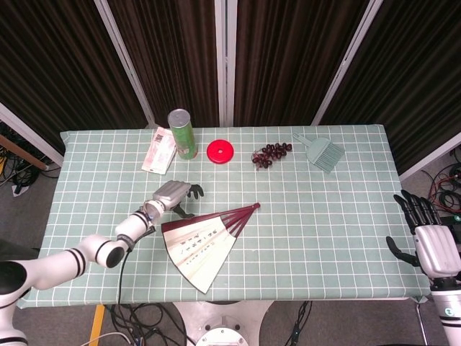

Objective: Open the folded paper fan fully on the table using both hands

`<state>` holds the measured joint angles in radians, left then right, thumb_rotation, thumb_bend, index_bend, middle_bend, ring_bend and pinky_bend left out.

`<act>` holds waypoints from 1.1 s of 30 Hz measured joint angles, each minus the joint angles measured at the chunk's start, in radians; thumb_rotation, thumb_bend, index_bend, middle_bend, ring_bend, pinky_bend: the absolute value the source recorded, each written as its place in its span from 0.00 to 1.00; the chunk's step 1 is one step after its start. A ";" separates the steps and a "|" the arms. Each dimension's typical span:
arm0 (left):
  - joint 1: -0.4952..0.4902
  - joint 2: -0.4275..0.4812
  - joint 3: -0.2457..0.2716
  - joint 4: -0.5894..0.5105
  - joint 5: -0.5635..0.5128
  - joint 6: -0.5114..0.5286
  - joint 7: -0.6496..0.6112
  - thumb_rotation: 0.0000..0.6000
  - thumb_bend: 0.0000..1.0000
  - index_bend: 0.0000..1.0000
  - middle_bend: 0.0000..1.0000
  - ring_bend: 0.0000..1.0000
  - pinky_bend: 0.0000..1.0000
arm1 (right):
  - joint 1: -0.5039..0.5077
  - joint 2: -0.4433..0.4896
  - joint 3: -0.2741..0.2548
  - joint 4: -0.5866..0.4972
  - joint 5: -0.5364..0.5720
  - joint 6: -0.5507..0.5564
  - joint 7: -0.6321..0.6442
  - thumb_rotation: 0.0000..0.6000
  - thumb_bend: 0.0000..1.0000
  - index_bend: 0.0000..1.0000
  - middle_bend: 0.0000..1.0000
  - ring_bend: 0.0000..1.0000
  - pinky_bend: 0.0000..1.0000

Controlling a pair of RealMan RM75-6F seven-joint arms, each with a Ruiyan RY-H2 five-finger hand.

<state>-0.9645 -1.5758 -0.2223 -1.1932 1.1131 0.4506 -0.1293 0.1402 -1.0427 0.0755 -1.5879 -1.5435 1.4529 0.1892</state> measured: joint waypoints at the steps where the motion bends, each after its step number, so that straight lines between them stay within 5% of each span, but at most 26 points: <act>1: -0.010 -0.008 0.002 0.002 -0.011 -0.001 0.016 1.00 0.24 0.30 0.36 0.37 0.49 | 0.000 0.000 0.000 0.001 0.002 -0.001 0.000 1.00 0.27 0.00 0.00 0.00 0.00; 14: -0.085 -0.078 0.039 0.023 -0.186 0.012 0.145 1.00 0.24 0.32 0.40 0.42 0.55 | -0.005 -0.004 -0.002 0.008 0.019 -0.007 0.004 1.00 0.27 0.00 0.00 0.00 0.00; 33: -0.125 -0.122 0.092 0.037 -0.264 0.013 0.211 1.00 0.30 0.39 0.48 0.50 0.58 | -0.012 -0.009 -0.001 0.019 0.038 -0.013 0.012 1.00 0.27 0.00 0.00 0.00 0.00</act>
<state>-1.0896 -1.6976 -0.1302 -1.1566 0.8490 0.4635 0.0821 0.1287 -1.0521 0.0748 -1.5692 -1.5050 1.4398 0.2011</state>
